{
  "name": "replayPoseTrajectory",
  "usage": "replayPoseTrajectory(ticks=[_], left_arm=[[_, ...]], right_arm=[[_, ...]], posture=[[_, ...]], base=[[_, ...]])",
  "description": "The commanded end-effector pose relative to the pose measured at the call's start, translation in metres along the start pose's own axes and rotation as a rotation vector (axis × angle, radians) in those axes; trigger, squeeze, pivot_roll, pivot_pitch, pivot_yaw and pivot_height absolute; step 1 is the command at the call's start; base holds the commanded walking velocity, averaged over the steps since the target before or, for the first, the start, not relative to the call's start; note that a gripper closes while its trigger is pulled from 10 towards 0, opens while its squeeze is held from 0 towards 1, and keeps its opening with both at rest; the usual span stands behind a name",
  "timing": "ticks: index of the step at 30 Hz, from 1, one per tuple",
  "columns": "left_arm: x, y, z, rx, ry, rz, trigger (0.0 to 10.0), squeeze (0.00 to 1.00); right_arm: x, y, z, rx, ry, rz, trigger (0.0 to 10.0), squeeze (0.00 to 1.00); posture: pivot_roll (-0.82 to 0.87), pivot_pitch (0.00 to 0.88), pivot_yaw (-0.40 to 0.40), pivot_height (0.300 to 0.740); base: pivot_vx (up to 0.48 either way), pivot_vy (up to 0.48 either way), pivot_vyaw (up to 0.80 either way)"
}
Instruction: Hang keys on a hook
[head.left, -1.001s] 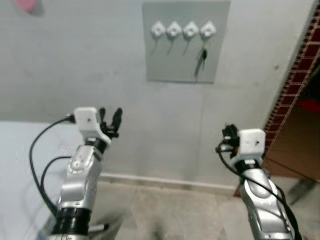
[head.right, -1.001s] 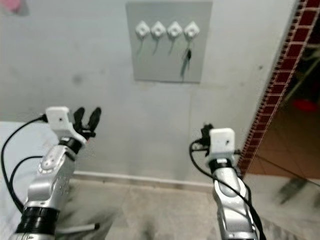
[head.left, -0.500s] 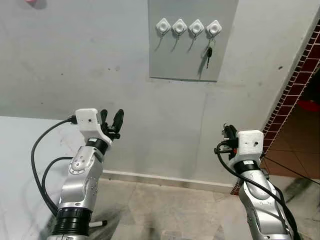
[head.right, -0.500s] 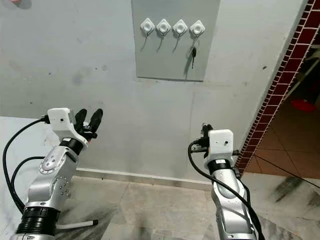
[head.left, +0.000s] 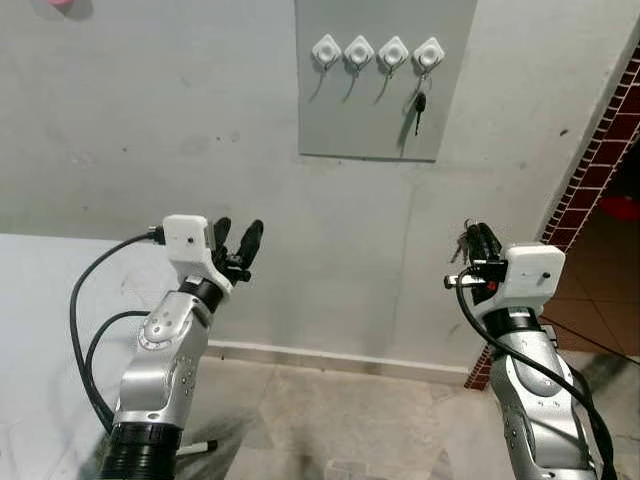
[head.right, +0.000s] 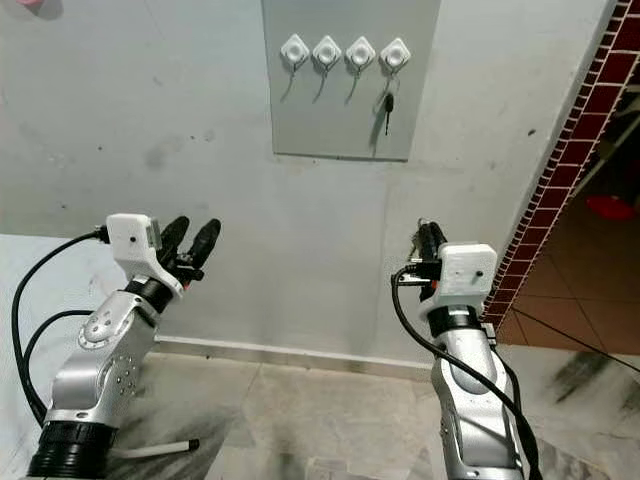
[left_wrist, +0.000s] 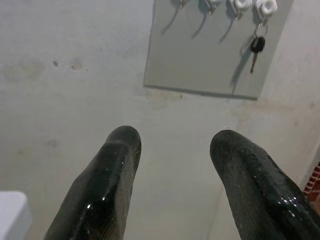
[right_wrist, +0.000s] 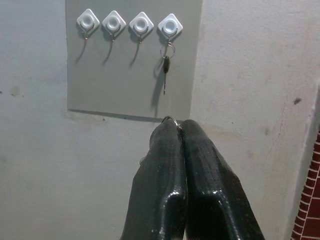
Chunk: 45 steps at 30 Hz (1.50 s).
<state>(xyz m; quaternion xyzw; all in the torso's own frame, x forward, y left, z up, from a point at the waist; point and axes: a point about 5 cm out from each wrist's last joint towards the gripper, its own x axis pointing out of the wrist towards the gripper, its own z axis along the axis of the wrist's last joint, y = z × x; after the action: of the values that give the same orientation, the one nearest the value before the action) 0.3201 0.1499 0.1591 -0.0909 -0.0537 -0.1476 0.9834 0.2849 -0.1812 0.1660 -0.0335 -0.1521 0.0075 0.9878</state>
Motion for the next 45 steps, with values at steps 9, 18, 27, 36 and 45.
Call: replayPoseTrajectory(ticks=[9,18,27,36,45], left_arm=[[-0.009,-0.013,-0.001,-0.025,0.019,-0.044,10.0,0.00],[-0.003,-0.013,0.006,-0.022,0.002,-0.054,10.0,0.00],[-0.002,-0.008,0.010,-0.015,-0.006,-0.041,10.0,0.00],[-0.002,-0.009,0.010,-0.018,-0.005,-0.040,10.0,0.00],[-0.003,-0.010,0.010,-0.019,-0.002,-0.042,10.0,0.00]], right_arm=[[-0.008,0.011,0.006,0.041,-0.017,0.007,10.0,0.00],[-0.002,0.013,0.012,0.052,-0.038,0.008,10.0,0.00],[-0.004,0.013,0.012,0.050,-0.033,0.010,10.0,0.00],[-0.004,0.014,0.012,0.050,-0.027,0.012,10.0,0.00],[-0.005,0.015,0.011,0.052,-0.024,0.021,10.0,0.00]], posture=[[0.09,0.000,0.066,0.740],[0.09,0.000,0.068,0.740],[0.09,0.000,0.068,0.740],[0.09,0.000,0.063,0.740],[0.09,0.000,0.058,0.740]], base=[[0.000,0.000,0.00],[0.400,0.000,0.00],[0.469,0.000,0.00],[0.467,0.000,0.00],[0.469,0.000,0.00]])
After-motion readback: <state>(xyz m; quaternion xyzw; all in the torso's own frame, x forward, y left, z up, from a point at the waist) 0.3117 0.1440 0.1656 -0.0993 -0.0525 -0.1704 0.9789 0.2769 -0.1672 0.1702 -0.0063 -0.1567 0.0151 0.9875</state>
